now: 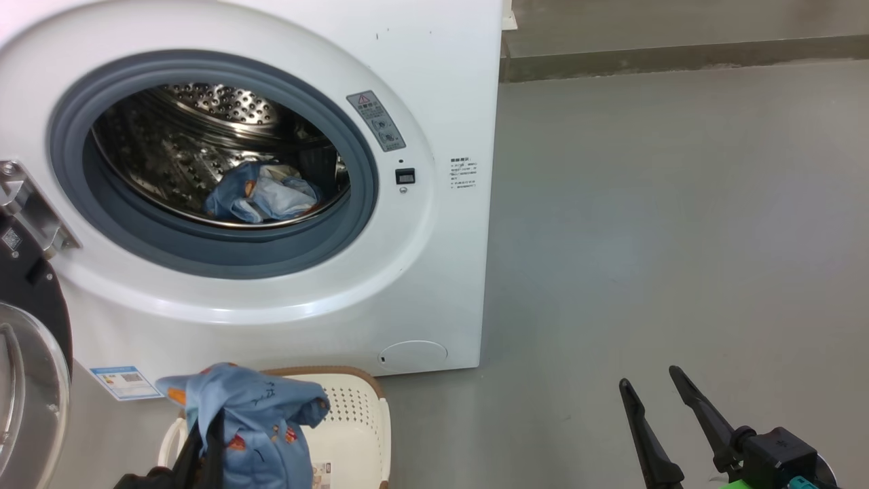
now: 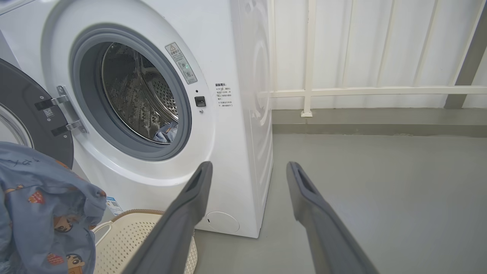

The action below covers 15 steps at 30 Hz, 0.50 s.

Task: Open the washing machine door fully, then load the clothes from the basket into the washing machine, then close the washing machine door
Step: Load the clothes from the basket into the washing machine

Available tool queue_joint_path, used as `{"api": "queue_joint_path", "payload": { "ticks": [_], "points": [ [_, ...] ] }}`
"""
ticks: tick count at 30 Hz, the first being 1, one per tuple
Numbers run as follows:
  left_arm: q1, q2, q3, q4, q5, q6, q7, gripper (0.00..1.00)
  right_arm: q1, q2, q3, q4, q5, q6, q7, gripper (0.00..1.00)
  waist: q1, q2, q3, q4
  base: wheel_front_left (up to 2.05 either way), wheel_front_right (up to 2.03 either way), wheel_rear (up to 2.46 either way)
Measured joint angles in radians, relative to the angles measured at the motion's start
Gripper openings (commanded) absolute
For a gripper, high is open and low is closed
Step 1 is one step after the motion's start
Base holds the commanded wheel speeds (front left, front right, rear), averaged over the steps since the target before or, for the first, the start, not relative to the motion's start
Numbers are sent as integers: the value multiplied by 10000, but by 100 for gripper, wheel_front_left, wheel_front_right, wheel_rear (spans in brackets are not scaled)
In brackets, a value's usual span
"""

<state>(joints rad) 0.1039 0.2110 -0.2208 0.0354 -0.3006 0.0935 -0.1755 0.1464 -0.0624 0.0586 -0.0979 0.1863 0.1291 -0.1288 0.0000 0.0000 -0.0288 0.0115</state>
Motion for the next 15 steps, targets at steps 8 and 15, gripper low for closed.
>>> {"api": "queue_joint_path", "payload": {
  "ticks": [8,15],
  "points": [
    [152,23,-35,-86,0,88,73,0,4,15,-6,-38,0,0,40,100,0,0,-19,16,0,0,0],
    [151,25,-69,-100,-2,117,71,0,8,38,-4,-40,0,0,40,100,0,0,-10,36,0,0,0]
  ]
}}
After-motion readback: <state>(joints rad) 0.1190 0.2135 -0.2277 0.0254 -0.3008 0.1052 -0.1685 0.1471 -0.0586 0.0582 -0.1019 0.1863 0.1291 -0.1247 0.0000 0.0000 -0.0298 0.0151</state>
